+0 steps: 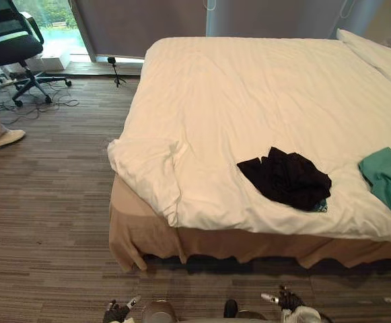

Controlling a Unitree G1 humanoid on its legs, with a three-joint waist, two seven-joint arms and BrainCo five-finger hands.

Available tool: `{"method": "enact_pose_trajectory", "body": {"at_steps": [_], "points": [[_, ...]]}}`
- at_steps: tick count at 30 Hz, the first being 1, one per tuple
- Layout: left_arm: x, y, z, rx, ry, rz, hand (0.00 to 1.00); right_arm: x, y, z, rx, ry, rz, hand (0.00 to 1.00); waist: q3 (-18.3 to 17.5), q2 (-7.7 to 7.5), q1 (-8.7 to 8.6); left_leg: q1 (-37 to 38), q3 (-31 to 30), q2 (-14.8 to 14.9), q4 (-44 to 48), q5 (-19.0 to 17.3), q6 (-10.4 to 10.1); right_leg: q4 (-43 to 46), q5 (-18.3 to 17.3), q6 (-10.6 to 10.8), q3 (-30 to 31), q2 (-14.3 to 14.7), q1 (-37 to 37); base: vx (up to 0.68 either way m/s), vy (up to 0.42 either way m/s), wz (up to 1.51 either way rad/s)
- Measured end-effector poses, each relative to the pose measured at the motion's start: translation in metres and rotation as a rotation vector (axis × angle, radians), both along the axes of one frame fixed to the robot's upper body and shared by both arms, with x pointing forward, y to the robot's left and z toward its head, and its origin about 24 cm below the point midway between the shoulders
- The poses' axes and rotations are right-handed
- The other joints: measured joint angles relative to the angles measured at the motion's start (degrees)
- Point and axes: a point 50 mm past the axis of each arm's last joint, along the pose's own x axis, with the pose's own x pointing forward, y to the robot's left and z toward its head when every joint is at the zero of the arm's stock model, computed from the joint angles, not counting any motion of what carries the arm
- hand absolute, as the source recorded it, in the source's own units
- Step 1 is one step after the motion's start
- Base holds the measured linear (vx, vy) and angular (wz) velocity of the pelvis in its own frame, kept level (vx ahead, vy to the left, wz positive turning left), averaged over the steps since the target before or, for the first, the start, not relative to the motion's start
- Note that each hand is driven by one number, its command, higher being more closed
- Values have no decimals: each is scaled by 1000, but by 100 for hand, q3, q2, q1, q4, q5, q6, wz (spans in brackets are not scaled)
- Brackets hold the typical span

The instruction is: Tidy the bed and pick cloth on bed and put in laundry

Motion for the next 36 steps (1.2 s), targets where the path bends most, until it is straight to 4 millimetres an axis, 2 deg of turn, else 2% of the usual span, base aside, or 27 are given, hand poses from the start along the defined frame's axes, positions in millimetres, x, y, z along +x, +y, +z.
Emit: {"method": "enact_pose_trajectory", "body": {"at_steps": [2, 5, 6, 7, 8, 9, 10, 12, 13, 14, 15, 16, 18, 21, 23, 25, 29, 34, 36], "points": [[-1, 5, 1, 27, 1, -3, 0, -6, 2, -2, 6, 17, -6, 0, -95, -68, -23, 44, 17, -48, -138, 30, -11, 1, -43, 62, -24, -35, -11, 123, 45, 11], [2, 26, 7, 109, 4, 2, 0, -12, 3, -4, 13, 37, -13, 0, -161, -122, -91, 188, 28, -82, -363, 116, -29, 25, -67, 98, -163, -48, 33, 63, 10, 7], [6, 44, 14, 172, -18, 29, 0, -15, 2, -5, 16, 40, -27, 0, -169, -130, -95, 250, 69, -91, -464, 186, -51, 47, -67, 99, -183, -47, 37, 17, 2, -6], [12, 73, 28, 253, -65, 73, 0, -17, 0, -5, 15, 40, -52, 0, -173, -120, -98, 336, 172, -92, -559, 265, -54, 92, -67, 99, -202, -44, 40, 13, 2, -6], [16, 86, 35, 290, -93, 89, 0, -18, -1, -5, 15, 42, -54, 0, -174, -119, -100, 356, 197, -89, -571, 282, -66, 100, -67, 99, -207, -41, 49, -13, -10, -6], [25, 113, 54, 371, -157, 112, 0, -21, -1, -6, 16, 50, -55, 0, -175, -111, -99, 444, 255, -79, -646, 327, -77, 97, -67, 99, -214, -25, 95, -23, -13, -4], [29, 126, 65, 416, -189, 113, 0, -23, 0, -6, 15, 56, -55, 0, -173, -97, -99, 501, 301, -73, -688, 351, -80, 96, -67, 99, -221, -13, 126, -45, -23, -3], [57, 163, 113, 569, -361, 72, 0, -37, -1, -9, 11, 91, -64, 0, -339, -24, -86, 562, 467, -38, -844, 403, -86, 87, -66, 98, -290, 27, 126, -61, -21, -1], [69, 170, 131, 611, -435, 49, 0, -41, 0, -9, 8, 104, -68, 0, -380, 30, -63, 606, 538, -41, -930, 458, -92, 81, -63, 92, -296, 34, 121, -94, -22, -16], [91, 175, 162, 669, -569, 0, 0, -45, 2, -11, 8, 122, -53, 0, -465, 17, -34, 637, 673, -40, -938, 462, -89, 28, -57, 83, -348, 32, 128, -124, -35, -35], [106, 174, 183, 710, -663, -36, 0, -46, 5, -11, 8, 130, -33, 0, -505, 50, -10, 632, 822, -42, -967, 465, -92, -48, -56, 45, -474, 17, 128, -149, -46, -38], [114, 172, 193, 720, -710, -52, 0, -46, 6, -11, 8, 131, -28, 0, -528, 61, -12, 632, 864, -42, -968, 466, -91, -79, -49, 9, -495, 17, 128, -132, -51, -22], [152, 148, 226, 714, -895, -147, 0, -51, 6, -12, -1, 147, -15, 0, -611, 71, -90, 625, 1293, 39, -970, 506, -42, -134, -33, -14, -619, 11, 157, -94, -37, 17], [174, 124, 257, 697, -1052, -259, 0, -56, 6, -12, -4, 156, -17, 0, -618, 58, -110, 603, 1519, 47, -974, 567, -43, -248, 5, 23, -597, 7, 133, -51, -9, -2], [180, 116, 265, 681, -1085, -310, 0, -57, 7, -12, 2, 156, -24, 0, -620, 55, -109, 600, 1581, 30, -974, 567, -42, -339, 107, 14, -567, 7, 137, -2, 1, -16], [192, 102, 260, 616, -1044, -398, 0, -58, 10, -12, 9, 157, -26, 0, -623, 50, -113, 630, 1608, 10, -974, 585, -79, -436, 195, -17, -563, 6, 169, 51, -4, -3], [201, 89, 241, 548, -932, -469, 0, -57, 17, -13, 27, 148, -25, 0, -645, 9, -136, 699, 1741, -6, -973, 596, -99, -479, 219, -31, -472, 9, 197, 52, -4, -11], [219, 79, 209, 524, -709, -555, 0, -45, 23, -11, 30, 87, 18, 0, -608, -72, -226, 644, 1840, -27, -939, 601, -107, -478, 240, -52, -396, 4, 83, 16, -9, -8], [227, 79, 205, 554, -662, -561, 0, -38, 25, -10, 27, 67, 43, 0, -590, -101, -283, 460, 1840, -26, -938, 618, -119, -475, 299, -76, -357, 18, -124, -40, -24, -12]]}}
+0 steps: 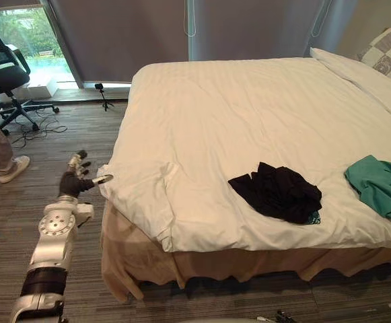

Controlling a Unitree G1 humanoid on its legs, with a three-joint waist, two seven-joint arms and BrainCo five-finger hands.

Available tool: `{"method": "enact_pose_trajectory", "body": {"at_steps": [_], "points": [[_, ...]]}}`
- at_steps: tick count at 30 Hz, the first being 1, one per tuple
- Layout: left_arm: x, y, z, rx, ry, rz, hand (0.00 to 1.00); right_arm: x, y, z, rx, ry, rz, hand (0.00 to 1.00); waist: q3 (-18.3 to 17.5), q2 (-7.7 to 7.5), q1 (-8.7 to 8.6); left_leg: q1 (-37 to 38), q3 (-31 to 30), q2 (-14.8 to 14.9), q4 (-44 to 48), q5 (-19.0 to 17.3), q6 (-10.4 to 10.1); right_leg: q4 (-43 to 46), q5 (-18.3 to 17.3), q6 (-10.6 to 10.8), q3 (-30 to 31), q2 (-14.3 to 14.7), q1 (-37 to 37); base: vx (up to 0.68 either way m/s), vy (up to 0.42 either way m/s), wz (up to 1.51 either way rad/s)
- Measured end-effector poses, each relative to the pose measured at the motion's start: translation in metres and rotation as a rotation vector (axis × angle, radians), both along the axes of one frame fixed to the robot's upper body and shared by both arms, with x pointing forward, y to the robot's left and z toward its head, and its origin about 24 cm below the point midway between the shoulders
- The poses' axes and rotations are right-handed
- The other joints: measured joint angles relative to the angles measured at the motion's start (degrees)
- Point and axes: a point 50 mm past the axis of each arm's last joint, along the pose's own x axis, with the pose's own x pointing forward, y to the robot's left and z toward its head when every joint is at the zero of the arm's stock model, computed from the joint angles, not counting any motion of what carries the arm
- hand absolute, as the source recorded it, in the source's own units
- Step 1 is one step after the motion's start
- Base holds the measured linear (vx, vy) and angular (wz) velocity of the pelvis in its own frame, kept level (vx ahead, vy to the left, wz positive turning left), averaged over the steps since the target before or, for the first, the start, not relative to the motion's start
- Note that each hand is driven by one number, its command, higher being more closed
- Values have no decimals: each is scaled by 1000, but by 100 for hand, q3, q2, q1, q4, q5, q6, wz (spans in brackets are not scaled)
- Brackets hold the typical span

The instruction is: Tidy the bed and pick cloth on bed and put in laundry

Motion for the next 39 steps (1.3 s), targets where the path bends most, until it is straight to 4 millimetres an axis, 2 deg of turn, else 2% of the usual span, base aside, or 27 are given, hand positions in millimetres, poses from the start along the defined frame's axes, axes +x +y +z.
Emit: {"method": "enact_pose_trajectory", "body": {"at_steps": [3, 6, 7, 8, 9, 13, 15, 16, 20, 24, 25, 26, 27, 28, 29, 30, 31, 33, 35, 36, 39], "points": [[19, 3, 14, 47, -19, 60, 0, 19, 2, 4, 1, -51, 14, 0, 386, -61, -108, -221, -9, 9, 2, 87, 36, 129, 75, -34, 93, 22, -301, -109, -44, -9], [44, -2, 52, 106, -107, 68, 0, 42, 0, 13, 2, -134, 18, 0, 926, -134, -181, -517, -58, 48, 2, 193, 112, 191, 202, -56, 186, 32, -627, -135, -54, -2], [51, -5, 63, 125, -129, 62, 100, 48, -3, 16, -5, -162, 24, 0, 1085, -144, -192, -627, -55, 50, 2, 230, 141, 203, 257, -40, 235, 36, -752, -114, -50, -7], [54, -6, 69, 139, -134, 59, 100, 52, -4, 18, -3, -176, 13, 0, 1189, -147, -205, -668, -53, 53, 2, 248, 154, 208, 285, -37, 263, 38, -797, -132, -41, -16], [62, -8, 82, 163, -157, 57, 100, 62, -6, 23, -6, -214, 6, 0, 1420, -162, -210, -809, 23, 60, 1, 263, 169, 283, 322, -40, 412, 44, -1030, -103, -27, -17], [71, -11, 104, 232, -200, 70, 100, 86, -1, 36, 9, -313, 18, 0, 1800, -165, -217, -1097, 206, 60, 1, 343, 221, 285, 461, -47, 627, 61, -1413, -75, -23, -20], [74, -14, 111, 321, -208, 66, 100, 92, 0, 40, 17, -345, 12, 0, 1892, -156, -212, -1177, 259, 57, 1, 363, 232, 277, 495, -56, 694, 66, -1518, -43, -9, -17], [76, -15, 119, 448, -208, 57, 100, 98, 0, 44, 15, -374, 18, 0, 2002, -157, -209, -1179, 339, 60, 1, 395, 229, 276, 513, -59, 740, 74, -1555, -21, 0, -14], [77, -19, 118, 654, -161, 3, 100, 106, -9, 50, -5, -405, 34, 0, 2023, -144, -203, -1166, 411, 55, 0, 391, 229, 269, 514, -57, 778, 76, -1566, -9, 4, -6], [74, -17, 104, 675, -103, -37, 100, 117, -11, 60, -11, -460, 57, 0, 2020, -144, -167, -1071, 455, 49, 0, 389, 229, 262, 517, -53, 781, 69, -1487, -1, 4, -3], [70, -14, 93, 669, -75, -42, 100, 118, -11, 60, -8, -463, 63, 0, 2013, -137, -154, -955, 464, 48, 1, 386, 226, 231, 513, -47, 753, 66, -1351, 0, 0, 0], [61, -12, 72, 652, -30, -60, 100, 116, -11, 59, -10, -450, 66, 0, 1986, -105, -150, -758, 502, 50, 1, 378, 216, 216, 485, -9, 688, 66, -1147, 0, 0, 0], [58, -12, 63, 642, -12, -67, 100, 114, -11, 58, -10, -442, 64, 0, 1954, -88, -151, -690, 503, 48, 1, 375, 211, 214, 467, 14, 670, 60, -1079, 9, 2, 3], [48, -12, 42, 606, 28, -80, 100, 108, -13, 54, -10, -414, 59, 0, 1805, -36, -143, -613, 489, 51, 1, 336, 162, 210, 417, 76, 632, 56, -981, 18, 1, 6], [43, -12, 32, 584, 46, -82, 100, 105, -14, 52, -10, -399, 54, 0, 1740, -12, -139, -570, 477, 51, 1, 323, 154, 194, 403, 96, 601, 52, -924, 35, -4, 15], [32, -13, 12, 545, 88, -86, 100, 96, -16, 46, -13, -356, 53, 0, 1579, 41, -140, -505, 395, 50, 1, 295, 143, 159, 359, 143, 488, 40, -794, 52, -6, 31], [16, -13, -13, 493, 141, -81, 0, 83, -18, 38, -23, -288, 61, 0, 1394, 105, -130, -389, 296, 54, 0, 267, 127, 158, 285, 172, 362, 30, -607, 61, -5, 44], [-18, -2, -49, 420, 242, -26, 0, 59, -21, 25, -21, -182, 40, 0, 1042, 149, -72, -238, 134, 62, -3, 170, 72, 162, 92, 128, 163, 18, -317, 62, -6, 40], [-41, 8, -64, 389, 281, 31, 0, 45, -24, 19, -21, -131, 13, 0, 827, 147, -42, -152, 38, 63, -5, 124, 56, 170, -7, 140, 57, 10, -181, 75, -13, 29], [-55, 14, -73, 339, 297, 85, 0, 33, -30, 15, -20, -90, -32, 0, 602, 138, 11, -117, -28, 65, -5, 81, 38, 170, -66, 147, -25, 0, -94, 109, -11, 31], [-77, 27, -84, 227, 302, 241, 0, 21, -37, 12, -19, -47, -100, 0, 502, 91, 51, 80, -118, 52, -3, 48, 10, 180, -167, 169, -204, -31, 157, 78, -12, 18]]}}
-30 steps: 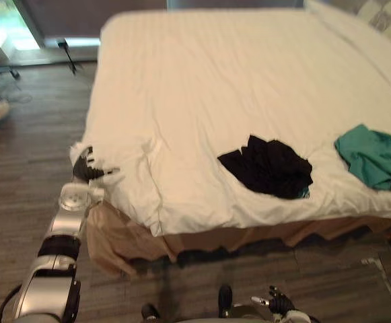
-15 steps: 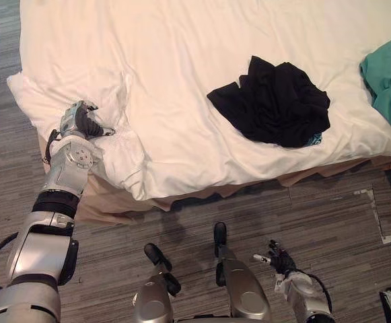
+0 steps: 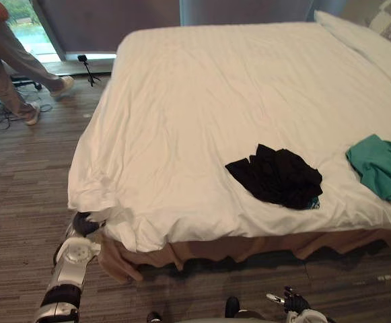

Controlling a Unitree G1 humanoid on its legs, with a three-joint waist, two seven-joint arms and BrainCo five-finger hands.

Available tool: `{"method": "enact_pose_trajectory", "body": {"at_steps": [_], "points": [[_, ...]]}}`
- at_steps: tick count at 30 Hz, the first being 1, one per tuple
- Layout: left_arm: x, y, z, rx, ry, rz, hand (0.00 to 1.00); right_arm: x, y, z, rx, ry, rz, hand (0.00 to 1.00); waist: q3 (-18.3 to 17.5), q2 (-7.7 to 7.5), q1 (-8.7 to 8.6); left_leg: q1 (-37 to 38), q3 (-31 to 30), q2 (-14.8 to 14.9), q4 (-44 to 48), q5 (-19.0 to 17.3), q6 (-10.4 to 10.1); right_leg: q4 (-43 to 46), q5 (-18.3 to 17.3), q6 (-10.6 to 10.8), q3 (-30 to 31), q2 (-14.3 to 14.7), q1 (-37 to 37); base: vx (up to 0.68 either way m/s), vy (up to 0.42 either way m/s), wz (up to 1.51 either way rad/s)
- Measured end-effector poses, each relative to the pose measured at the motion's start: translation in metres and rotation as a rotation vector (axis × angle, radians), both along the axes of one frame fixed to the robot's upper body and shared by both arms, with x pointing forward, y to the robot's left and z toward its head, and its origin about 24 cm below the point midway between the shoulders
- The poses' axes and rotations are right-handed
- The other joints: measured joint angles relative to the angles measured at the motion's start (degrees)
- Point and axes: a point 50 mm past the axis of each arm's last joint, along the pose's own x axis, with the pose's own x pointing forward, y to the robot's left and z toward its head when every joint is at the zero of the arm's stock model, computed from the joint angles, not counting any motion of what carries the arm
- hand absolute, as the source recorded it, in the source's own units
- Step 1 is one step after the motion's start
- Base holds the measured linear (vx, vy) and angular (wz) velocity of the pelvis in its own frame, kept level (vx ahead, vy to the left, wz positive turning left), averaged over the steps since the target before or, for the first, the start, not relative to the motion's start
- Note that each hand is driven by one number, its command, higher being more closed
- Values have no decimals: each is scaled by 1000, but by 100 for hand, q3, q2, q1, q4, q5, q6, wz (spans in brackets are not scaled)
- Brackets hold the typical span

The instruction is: Tidy the bed and pick cloth on bed and put in laundry

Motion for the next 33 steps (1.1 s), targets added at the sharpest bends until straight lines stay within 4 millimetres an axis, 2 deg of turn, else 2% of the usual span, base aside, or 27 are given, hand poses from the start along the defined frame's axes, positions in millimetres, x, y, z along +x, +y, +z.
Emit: {"method": "enact_pose_trajectory", "body": {"at_steps": [3, 5, 6, 7, 8, 10, 12, 13, 16, 17, 18, 21, 23, 25, 26, 27, 28, 29, 30, 31, 32, 33], "points": [[-22, 17, -5, -43, -17, 151, 0, -9, -4, -2, 27, 27, -63, 0, -69, -23, 51, 143, -24, 8, 2, 1, -1, 6, -59, 19, -167, -3, 143, 58, -34, 1], [-43, 27, -15, -42, 46, 251, 0, -17, -7, -4, 60, 43, -153, 0, -193, -3, 50, 170, 7, 7, 3, 0, -1, 3, -131, 13, -279, -4, 189, 97, -51, 4], [-81, 41, -31, -64, 170, 387, 0, -23, -9, -6, 87, 51, -223, 0, -260, 66, 50, 170, 11, 21, 4, 0, -1, -3, -147, 11, -350, 10, 204, 91, -32, 7], [-104, 45, -41, -86, 237, 464, 0, -27, -10, -7, 99, 59, -263, 0, -300, 107, 59, 172, 16, 23, 4, 0, -1, -4, -147, 11, -372, 19, 204, 161, -40, 12], [-146, 50, -54, -125, 343, 596, 0, -35, -13, -8, 120, 73, -340, 0, -421, 183, 107, 194, 22, 12, 6, 0, -1, -6, -147, 10, -415, 33, 212, 123, -16, 11], [-206, 55, -60, -144, 460, 748, 0, -57, -17, -10, 134, 111, -458, 0, -632, 247, 184, 304, 44, 12, 7, 0, -1, -4, -160, -12, -537, 55, 344, 145, -22, 17], [-245, 63, -55, -119, 516, 834, 0, -71, -22, -10, 132, 121, -585, 0, -778, 297, 268, 452, 119, 23, 7, -3, -1, 33, -202, -77, -642, 66, 516, 64, -6, 33], [-256, 67, -50, -107, 514, 868, 0, -71, -28, -8, 127, 100, -658, 0, -831, 316, 312, 468, 202, 37, 8, -37, 18, 112, -246, -103, -645, 81, 510, 5, 5, 26], [-251, 73, -45, -100, 448, 869, 0, -65, -45, -2, 89, 51, -821, 0, -836, 320, 329, 466, 374, 48, 8, -204, -51, 118, -370, -106, -605, 111, 486, -20, -4, -1], [-240, 71, -47, -119, 390, 844, 0, -68, -58, 3, 38, 46, -916, 100, -846, 281, 329, 472, 458, 42, 7, -320, -150, 109, -457, -108, -567, 112, 458, -45, -15, -20], [-235, 70, -48, -130, 368, 830, 0, -70, -64, 6, 18, 44, -962, 100, -860, 264, 329, 473, 502, 36, 7, -339, -174, 108, -471, -110, -536, 109, 434, -67, -19, -30], [-187, 43, -64, -236, 259, 684, 0, -85, -95, 22, -101, 43, -1195, 100, -932, 171, 254, 458, 635, -18, 7, -360, -153, 118, -470, -110, -389, 74, 373, -66, -14, -29], [-143, -10, -85, -342, 265, 450, 0, -85, -130, 47, -243, -8, -1333, 100, -1010, 48, 71, 464, 669, -47, 7, -397, -95, 211, -470, -108, -270, 51, 288, -78, -14, -30], [-129, -38, -92, -384, 282, 347, 0, -82, -151, 67, -330, -81, -1360, 100, -1026, 7, 24, 469, 700, -49, 8, -434, -99, 297, -471, -106, -176, 47, 199, -45, 1, -27], [-124, -55, -97, -400, 305, 280, 0, -75, -169, 86, -406, -160, -1354, 100, -1016, -22, 3, 467, 732, -66, 13, -444, -96, 333, -469, -103, -103, 31, 147, -52, 7, -27], [-126, -64, -100, -401, 327, 257, 0, -63, -188, 111, -492, -266, -1330, 100, -1010, -39, -10, 462, 745, -82, 32, -467, -68, 374, -469, -102, -37, 12, 98, -53, 4, -21], [-130, -64, -101, -395, 337, 254, 0, -56, -196, 124, -538, -315, -1301, 100, -1010, -39, -13, 462, 751, -88, 34, -478, -52, 392, -469, -102, -21, 6, 79, -86, -16, -17], [-139, -62, -102, -370, 355, 235, 0, -23, -209, 161, -667, -446, -1147, 100, -1009, -40, -39, 459, 761, -110, 53, -493, -27, 409, -469, -102, 26, -13, 45, -79, -24, -12], [-143, -61, -102, -363, 368, 229, 0, -7, -210, 174, -695, -501, -1090, 100, -1009, -40, -56, 453, 765, -116, 65, -500, -15, 417, -469, -102, 49, -20, 25, -85, -28, -21], [-151, -60, -103, -353, 391, 218, 0, 31, -206, 200, -744, -608, -954, 100, -990, -35, -74, 445, 780, -120, 87, -501, -12, 445, -467, -99, 119, -32, -29, -68, -30, -17], [-152, -61, -104, -353, 395, 215, 0, 46, -202, 210, -760, -651, -900, 100, -964, -35, -88, 448, 768, -119, 102, -501, -12, 453, -466, -97, 133, -36, -30, -103, -44, -12], [-153, -63, -104, -353, 398, 203, 0, 77, -189, 227, -779, -734, -784, 100, -922, -45, -103, 444, 746, -115, 125, -500, -14, 476, -466, -97, 141, -41, -40, -111, -49, 1]]}}
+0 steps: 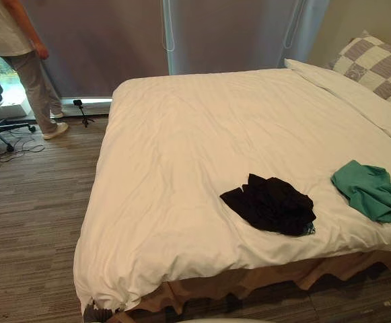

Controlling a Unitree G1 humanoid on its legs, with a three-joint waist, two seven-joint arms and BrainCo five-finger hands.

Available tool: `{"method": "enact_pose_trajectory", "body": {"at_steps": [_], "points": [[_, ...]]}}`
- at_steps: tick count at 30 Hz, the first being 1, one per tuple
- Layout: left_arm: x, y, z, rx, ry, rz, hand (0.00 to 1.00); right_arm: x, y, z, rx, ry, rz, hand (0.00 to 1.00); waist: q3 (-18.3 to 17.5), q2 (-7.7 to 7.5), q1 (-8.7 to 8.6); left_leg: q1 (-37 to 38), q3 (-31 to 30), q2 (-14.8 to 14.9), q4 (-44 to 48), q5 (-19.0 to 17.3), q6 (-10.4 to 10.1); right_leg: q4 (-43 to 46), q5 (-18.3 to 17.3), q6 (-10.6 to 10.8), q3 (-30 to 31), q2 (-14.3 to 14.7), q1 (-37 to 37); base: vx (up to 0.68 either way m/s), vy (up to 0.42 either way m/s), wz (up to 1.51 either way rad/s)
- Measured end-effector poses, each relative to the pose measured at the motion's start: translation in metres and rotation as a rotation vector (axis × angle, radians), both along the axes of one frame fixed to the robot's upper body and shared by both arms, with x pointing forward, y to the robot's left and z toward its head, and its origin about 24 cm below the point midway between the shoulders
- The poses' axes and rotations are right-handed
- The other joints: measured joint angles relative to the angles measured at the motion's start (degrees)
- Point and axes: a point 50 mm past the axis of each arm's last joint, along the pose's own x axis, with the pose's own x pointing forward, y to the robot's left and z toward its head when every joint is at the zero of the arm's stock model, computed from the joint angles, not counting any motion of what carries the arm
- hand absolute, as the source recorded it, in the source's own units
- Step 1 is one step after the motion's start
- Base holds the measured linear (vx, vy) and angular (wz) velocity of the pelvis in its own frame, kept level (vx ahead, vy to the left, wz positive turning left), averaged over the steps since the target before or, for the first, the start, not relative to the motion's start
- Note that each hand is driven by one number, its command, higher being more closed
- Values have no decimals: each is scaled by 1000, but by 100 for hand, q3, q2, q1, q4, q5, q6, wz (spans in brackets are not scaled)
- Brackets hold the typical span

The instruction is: Tidy the bed and pick cloth on bed and put in laundry

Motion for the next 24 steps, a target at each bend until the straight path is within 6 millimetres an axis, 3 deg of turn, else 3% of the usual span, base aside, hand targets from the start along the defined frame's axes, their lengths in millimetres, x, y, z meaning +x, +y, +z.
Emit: {"method": "enact_pose_trajectory", "body": {"at_steps": [3, 4, 6, 9, 10, 14, 18, 20, 22, 24], "points": [[3, -9, -2, -19, -18, -17, 0, 64, 47, 28, -133, -9, 314, 100, 53, 0, 23, -115, -115, 13, 29, 20, -28, 21, 20, 12, -23, -4, -112, -111, -50, 9], [4, -10, -2, -21, -22, -18, 0, 74, 57, 32, -159, -8, 377, 100, 73, 14, 45, -140, -120, 17, 45, 20, -29, 24, 31, 7, -25, -4, -164, -95, -47, 6], [5, -12, -2, -25, -22, -21, 0, 109, 96, 47, -218, -34, 636, 100, 195, 26, 110, -229, -162, 42, 117, 22, -27, 19, 70, -12, -35, 0, -178, -90, -49, 3], [8, -13, -2, -19, -25, -36, 0, 131, 133, 58, -269, -48, 888, 100, 271, 38, 138, -298, -292, 62, 133, 30, -31, 16, 77, -21, -132, 3, -178, -54, -39, 16], [8, -13, -2, -18, -24, -37, 0, 141, 157, 63, -297, -53, 1036, 100, 300, 23, 146, -316, -340, 63, 133, 32, -29, 13, 79, -24, -169, 1, -171, -36, -25, 11], [12, -13, -1, -15, -32, -41, 0, 161, 212, 70, -283, -94, 1359, 100, 359, -51, 220, -391, -523, 59, 140, 36, -20, -31, 118, -47, -267, -22, -153, -18, -10, 13], [17, -18, -4, -34, -29, -33, 0, 164, 293, 77, -212, -208, 1734, 100, 554, -94, 273, -499, -899, 52, 207, 53, 12, -276, 311, -61, -506, -50, 13, -12, -6, 27], [31, -19, -1, -39, -63, -38, 0, 161, 340, 75, -133, -259, 1914, 100, 833, -65, 441, -669, -1110, 59, 248, 52, 12, -282, 316, -62, -676, -65, -6, -44, -6, 45], [50, -22, 3, -47, -110, -58, 0, 159, 367, 82, -126, -309, 1992, 100, 1209, -80, 568, -916, -1255, 77, 368, 52, 14, -228, 315, -63, -772, -87, -159, -80, -21, 30], [66, -28, 7, -63, -149, -72, 0, 159, 392, 93, -132, -362, 2039, 100, 1600, 8, 616, -1227, -1400, 70, 406, 122, 111, -151, 328, -82, -849, -119, -395, -129, -27, 36]]}}
